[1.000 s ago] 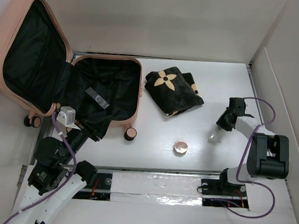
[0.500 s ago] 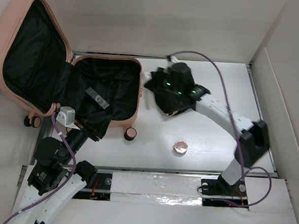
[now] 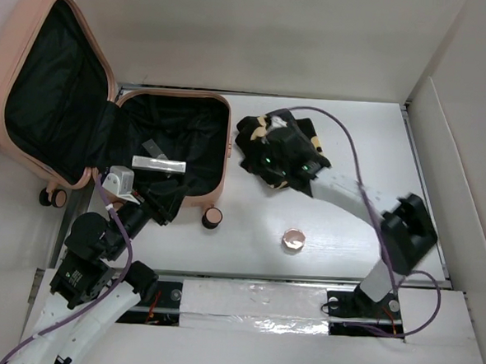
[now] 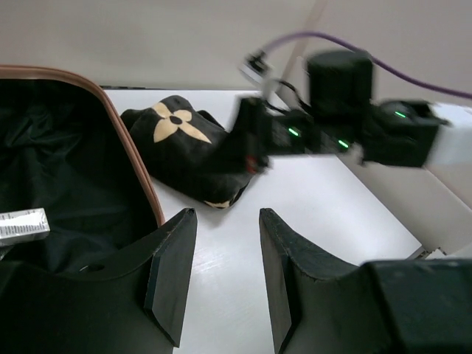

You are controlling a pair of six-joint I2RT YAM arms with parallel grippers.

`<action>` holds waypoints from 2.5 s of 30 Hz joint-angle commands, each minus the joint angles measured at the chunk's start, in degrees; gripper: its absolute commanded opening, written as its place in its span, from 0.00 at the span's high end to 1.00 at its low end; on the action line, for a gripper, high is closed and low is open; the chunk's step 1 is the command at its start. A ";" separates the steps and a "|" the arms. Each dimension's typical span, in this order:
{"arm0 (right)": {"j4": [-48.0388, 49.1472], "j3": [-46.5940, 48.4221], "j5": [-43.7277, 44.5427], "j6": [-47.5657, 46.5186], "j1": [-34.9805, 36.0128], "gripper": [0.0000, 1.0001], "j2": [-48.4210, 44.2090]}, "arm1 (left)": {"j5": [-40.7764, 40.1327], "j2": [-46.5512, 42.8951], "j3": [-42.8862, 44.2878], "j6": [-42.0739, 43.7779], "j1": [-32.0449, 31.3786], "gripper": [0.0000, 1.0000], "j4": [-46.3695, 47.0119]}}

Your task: Pack the luggage

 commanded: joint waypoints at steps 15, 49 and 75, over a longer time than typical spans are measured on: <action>-34.47 -45.53 32.86 9.56 15.35 0.00 -38.50 | 1.98 0.93 0.37 0.48 0.26 0.64 2.80; -24.64 -22.87 32.43 -10.01 14.21 0.59 -27.76 | 1.98 1.10 0.28 0.48 0.26 0.64 2.71; -10.84 52.75 10.64 -27.70 4.55 0.08 35.71 | -9.36 6.11 0.37 -3.12 1.57 0.57 1.30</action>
